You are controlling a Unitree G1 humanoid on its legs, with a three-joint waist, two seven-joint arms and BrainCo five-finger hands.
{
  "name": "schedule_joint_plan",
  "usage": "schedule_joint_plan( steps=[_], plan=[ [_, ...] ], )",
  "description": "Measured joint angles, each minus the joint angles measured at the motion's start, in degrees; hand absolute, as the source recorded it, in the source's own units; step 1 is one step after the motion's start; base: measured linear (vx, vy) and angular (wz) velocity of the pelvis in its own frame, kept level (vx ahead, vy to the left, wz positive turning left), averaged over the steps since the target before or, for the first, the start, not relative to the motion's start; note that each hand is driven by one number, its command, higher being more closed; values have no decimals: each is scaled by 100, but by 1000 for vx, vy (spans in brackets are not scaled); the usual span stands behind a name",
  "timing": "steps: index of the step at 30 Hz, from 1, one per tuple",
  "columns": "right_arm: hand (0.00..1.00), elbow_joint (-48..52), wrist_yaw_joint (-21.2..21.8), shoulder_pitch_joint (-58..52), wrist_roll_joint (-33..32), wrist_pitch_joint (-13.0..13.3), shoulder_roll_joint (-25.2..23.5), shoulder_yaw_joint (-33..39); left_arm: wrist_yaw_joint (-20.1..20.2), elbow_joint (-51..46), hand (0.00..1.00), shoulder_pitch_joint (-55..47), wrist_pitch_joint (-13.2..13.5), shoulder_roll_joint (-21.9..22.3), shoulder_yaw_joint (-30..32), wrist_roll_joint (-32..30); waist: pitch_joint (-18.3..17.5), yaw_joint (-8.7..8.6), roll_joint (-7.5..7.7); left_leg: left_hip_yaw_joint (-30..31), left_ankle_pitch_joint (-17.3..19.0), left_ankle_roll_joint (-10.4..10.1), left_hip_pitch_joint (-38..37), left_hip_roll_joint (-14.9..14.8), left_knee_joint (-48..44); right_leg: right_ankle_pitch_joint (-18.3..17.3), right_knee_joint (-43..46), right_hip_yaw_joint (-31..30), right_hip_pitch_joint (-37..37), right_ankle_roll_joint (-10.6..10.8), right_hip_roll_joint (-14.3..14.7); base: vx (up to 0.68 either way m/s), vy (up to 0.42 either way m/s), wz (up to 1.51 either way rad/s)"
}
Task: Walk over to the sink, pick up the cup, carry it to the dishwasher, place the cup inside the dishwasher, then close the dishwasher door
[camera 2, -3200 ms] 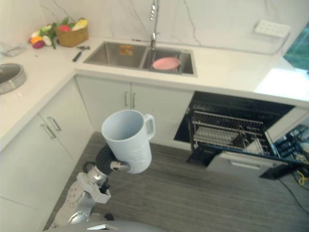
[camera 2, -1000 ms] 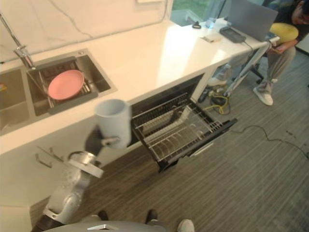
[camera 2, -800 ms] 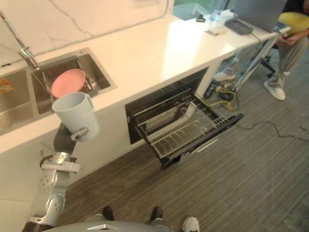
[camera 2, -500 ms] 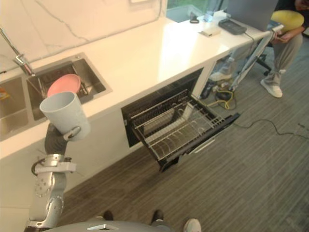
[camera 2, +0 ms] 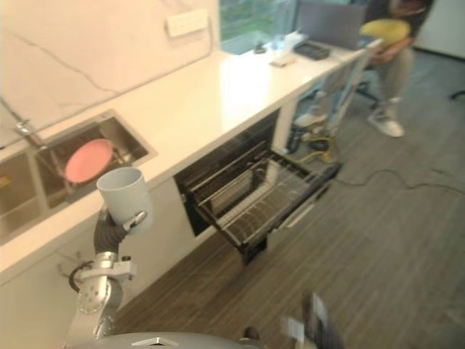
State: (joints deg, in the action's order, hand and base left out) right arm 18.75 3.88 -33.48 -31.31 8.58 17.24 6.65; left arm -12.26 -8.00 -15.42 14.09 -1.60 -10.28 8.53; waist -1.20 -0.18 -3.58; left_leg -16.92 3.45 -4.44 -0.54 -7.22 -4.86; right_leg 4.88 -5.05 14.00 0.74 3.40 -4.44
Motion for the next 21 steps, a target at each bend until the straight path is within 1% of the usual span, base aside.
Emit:
schedule_joint_plan(
  steps=[1, 2, 3, 4, 5, 6, 8, 10, 11, 13, 15, 17, 19, 20, 21],
  plan=[
    [0, 295, -6, 917, 20, 308, -486, 152, 15, 7, 100, 218, -67, -35, -141, -66, -59, 13, 121, 85, 52, -25, 65, -47, -147, 64, -1, 100, -29, 17, 15, -95, -34, 17],
    [0, 386, -72, 1567, 157, 388, -693, 174, 19, -9, 100, 388, -67, -34, -246, -129, -79, 58, 258, 162, 59, -25, 69, -46, -185, 88, -2, 183, -83, -9, 9, -93, -25, 30],
    [0, 386, -105, 1831, 380, 310, -716, 173, 18, -32, 100, 441, -67, -42, -256, -145, -69, 97, 282, 185, 59, -26, 76, -43, -186, 87, -2, 210, -89, -2, 4, -92, 7, 31],
    [0, 352, -211, 2276, 956, -70, -720, 32, -8, -35, 100, 591, -71, -77, -247, -145, -40, 184, 357, 240, 51, -14, 120, -31, -208, 80, -2, 265, -89, 15, -21, -68, 18, 18],
    [0, 285, -265, 2399, 1091, -246, -725, -28, -27, -35, 100, 638, -85, -94, -234, -145, -40, 201, 378, 252, 45, -4, 138, -23, -211, 71, -2, 284, -86, 3, -34, -76, 35, 22],
    [0, 101, -405, 2611, 1175, -547, -743, -108, -39, -40, 100, 715, -147, -165, -217, -143, -31, 215, 386, 263, 31, 16, 155, 7, -209, 72, -2, 374, -96, 5, -80, -38, 45, 15],
    [0, -206, -576, 2686, 1171, -762, -763, -90, -76, -76, 100, 746, -204, -258, -199, -142, -17, 226, 367, 268, 36, 42, 145, 55, -208, 84, -2, 455, -130, 22, -147, -29, 59, 11],
    [0, -274, -685, 2696, 1320, -758, -761, 0, -70, -238, 100, 746, -260, -261, -196, -141, 84, 198, 278, 264, 44, 61, 145, 88, -208, 98, -2, 566, -143, 42, -211, -13, 47, -1],
    [0, -269, -691, 2735, 1368, -712, -756, 78, -58, -348, 100, 758, -268, -260, -194, -142, 150, 191, 227, 248, 45, 63, 148, 93, -205, 127, -1, 566, -148, 56, -226, 7, 14, -7],
    [0, -233, -603, 2811, 1285, -618, -752, 116, 7, -425, 100, 801, -275, -255, -205, -141, 204, 167, 228, 253, 42, 51, 142, 75, -208, 144, -2, 569, -151, 53, -210, 22, -15, -5],
    [0, -33, -342, 3008, 986, -492, -740, 39, 58, -431, 100, 908, -281, -222, -229, -146, 231, 155, 225, 264, 45, 35, 144, 51, -207, 185, -2, 577, -148, 50, -182, 32, -32, -2],
    [0, 142, -140, 3276, 890, -377, -699, -91, 106, -431, 100, 1009, -292, -204, -239, -194, 254, 155, 227, 265, 45, 32, 145, 37, -206, 189, -2, 585, -148, 48, -170, 0, 0, 0],
    [0, 309, 112, 3629, 799, -289, -679, -345, 131, -430, 100, 1087, -315, -208, -239, -326, 301, 164, 302, 287, 45, 32, 147, 34, -203, 199, -2, 614, -159, 52, -167, 20, -15, 5],
    [0, 309, 165, 3710, 741, -272, -678, -430, 127, -430, 100, 1102, -342, -215, -241, -334, 319, 166, 330, 291, 45, 32, 146, 35, -204, 200, -2, 620, -164, 53, -168, 12, -9, 7],
    [0, 307, 314, 3819, 540, -276, -689, -602, 111, -428, 100, 1142, -399, -228, -243, -447, 351, 183, 381, 304, 45, 33, 150, 42, -203, 201, -2, 641, -174, 55, -175, 9, -3, 10]
  ],
)
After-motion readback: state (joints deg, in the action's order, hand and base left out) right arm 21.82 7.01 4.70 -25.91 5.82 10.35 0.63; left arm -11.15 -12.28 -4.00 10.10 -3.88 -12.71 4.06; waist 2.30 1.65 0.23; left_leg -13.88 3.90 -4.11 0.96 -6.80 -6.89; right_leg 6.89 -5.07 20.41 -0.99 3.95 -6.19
